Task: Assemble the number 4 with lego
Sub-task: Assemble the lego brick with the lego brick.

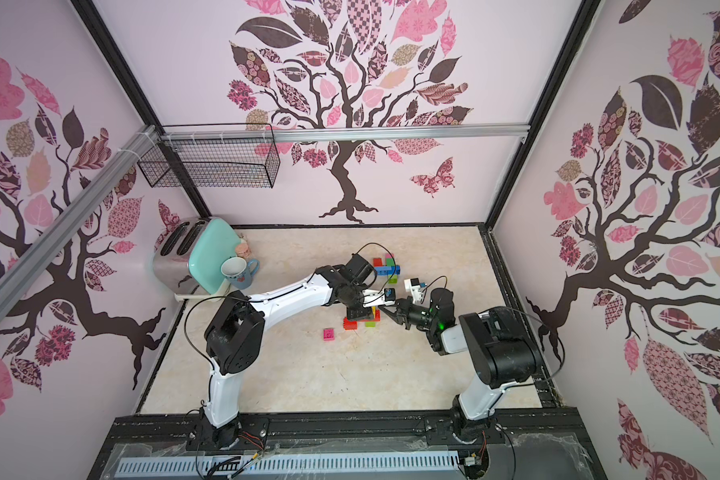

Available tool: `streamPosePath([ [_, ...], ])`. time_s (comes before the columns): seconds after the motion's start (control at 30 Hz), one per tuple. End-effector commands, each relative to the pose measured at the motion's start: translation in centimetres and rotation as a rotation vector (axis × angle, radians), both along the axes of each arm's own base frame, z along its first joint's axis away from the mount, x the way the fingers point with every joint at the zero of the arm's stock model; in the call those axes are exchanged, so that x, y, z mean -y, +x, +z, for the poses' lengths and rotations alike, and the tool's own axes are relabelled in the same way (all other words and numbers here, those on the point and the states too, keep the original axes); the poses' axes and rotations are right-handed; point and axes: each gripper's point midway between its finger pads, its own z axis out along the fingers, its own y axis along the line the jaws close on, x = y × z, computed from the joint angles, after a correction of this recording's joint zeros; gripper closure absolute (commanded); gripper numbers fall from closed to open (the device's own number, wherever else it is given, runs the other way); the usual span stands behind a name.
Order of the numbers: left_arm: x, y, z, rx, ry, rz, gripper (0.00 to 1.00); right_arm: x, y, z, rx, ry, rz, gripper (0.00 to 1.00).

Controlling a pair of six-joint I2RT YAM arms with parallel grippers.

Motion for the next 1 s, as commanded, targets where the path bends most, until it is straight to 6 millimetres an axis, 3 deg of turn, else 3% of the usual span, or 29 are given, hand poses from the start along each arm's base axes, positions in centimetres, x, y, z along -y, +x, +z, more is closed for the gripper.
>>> streamPosePath([
  [0.0, -5.7, -4.7, -9.6, -0.224, 0.303, 0.002, 1.0, -1.4, 0.3, 2.7, 0.052, 0.1, 0.052, 1.0],
  [0.13, -5.6, -4.6, -9.6, -0.223, 0.302, 0.001, 1.0, -2.2, 0.4, 2.2, 0.036, 0.098, 0.066, 1.0],
  [0.33, -5.3, -4.2, -9.5, -0.211, 0.287, 0.003, 1.0, -1.3, 0.1, -3.5, -0.078, -0.122, 0.018, 1.0],
  [0.53, -4.8, -4.0, -9.3, -0.209, 0.266, 0.009, 1.0, -0.3, -0.9, -6.7, -0.136, -0.282, 0.027, 1.0],
  [0.63, -4.1, -4.1, -8.4, -0.215, 0.216, 0.005, 0.73, 0.1, -1.1, -7.7, -0.164, -0.33, 0.02, 1.0],
  [0.67, -3.9, -4.0, -8.2, -0.213, 0.197, 0.009, 0.69, 0.2, -1.1, -7.8, -0.165, -0.339, 0.017, 1.0],
  [0.97, -1.8, -3.1, -4.9, -0.174, 0.045, -0.004, 0.54, 0.0, -0.8, -7.3, -0.15, -0.335, 0.023, 1.0],
])
